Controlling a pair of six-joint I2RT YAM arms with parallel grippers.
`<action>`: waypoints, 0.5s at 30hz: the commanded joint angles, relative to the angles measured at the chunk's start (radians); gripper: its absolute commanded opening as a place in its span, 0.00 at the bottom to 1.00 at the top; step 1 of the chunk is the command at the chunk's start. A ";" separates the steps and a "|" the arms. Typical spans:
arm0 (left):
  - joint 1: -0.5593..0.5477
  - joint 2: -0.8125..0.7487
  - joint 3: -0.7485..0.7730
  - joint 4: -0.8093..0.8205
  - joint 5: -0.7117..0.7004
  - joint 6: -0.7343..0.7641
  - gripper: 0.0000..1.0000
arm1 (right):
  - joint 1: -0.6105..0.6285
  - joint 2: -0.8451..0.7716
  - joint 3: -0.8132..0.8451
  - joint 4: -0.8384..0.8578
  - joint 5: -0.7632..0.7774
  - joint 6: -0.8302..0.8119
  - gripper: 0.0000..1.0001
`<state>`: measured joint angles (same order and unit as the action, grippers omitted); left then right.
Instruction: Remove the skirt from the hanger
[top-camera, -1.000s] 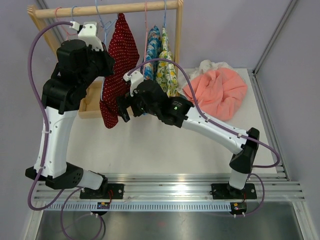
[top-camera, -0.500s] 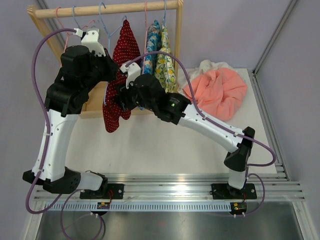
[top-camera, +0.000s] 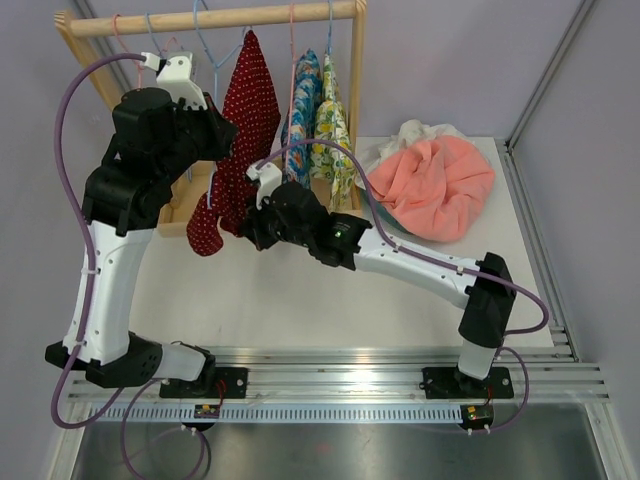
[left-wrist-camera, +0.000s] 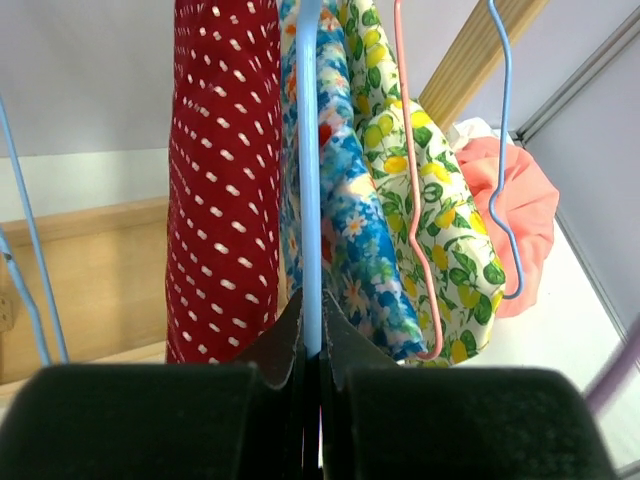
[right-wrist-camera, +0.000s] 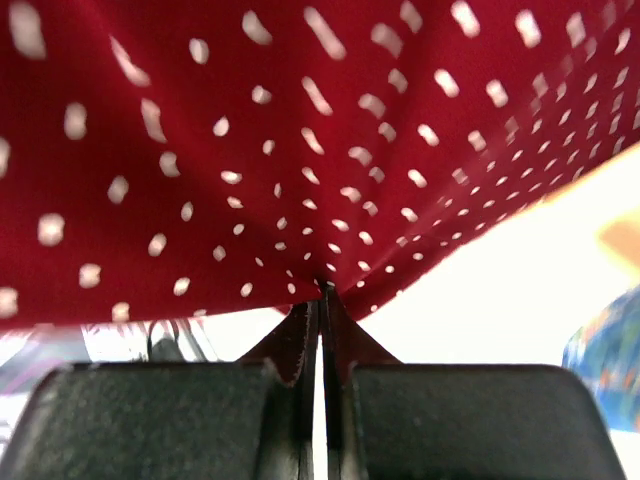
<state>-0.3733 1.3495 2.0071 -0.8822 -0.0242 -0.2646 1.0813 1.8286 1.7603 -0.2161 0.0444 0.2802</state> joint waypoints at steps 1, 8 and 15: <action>-0.004 0.008 0.152 0.079 -0.009 0.042 0.00 | 0.008 -0.069 -0.184 0.052 -0.015 0.063 0.00; -0.003 0.066 0.326 0.038 -0.115 0.119 0.00 | 0.043 -0.195 -0.606 0.164 0.032 0.192 0.00; -0.003 0.045 0.256 0.051 -0.137 0.120 0.00 | 0.062 -0.317 -0.700 0.101 0.154 0.202 0.00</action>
<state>-0.3748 1.4349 2.2551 -1.0237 -0.1154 -0.1738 1.1355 1.6287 1.0481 -0.1101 0.0921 0.4580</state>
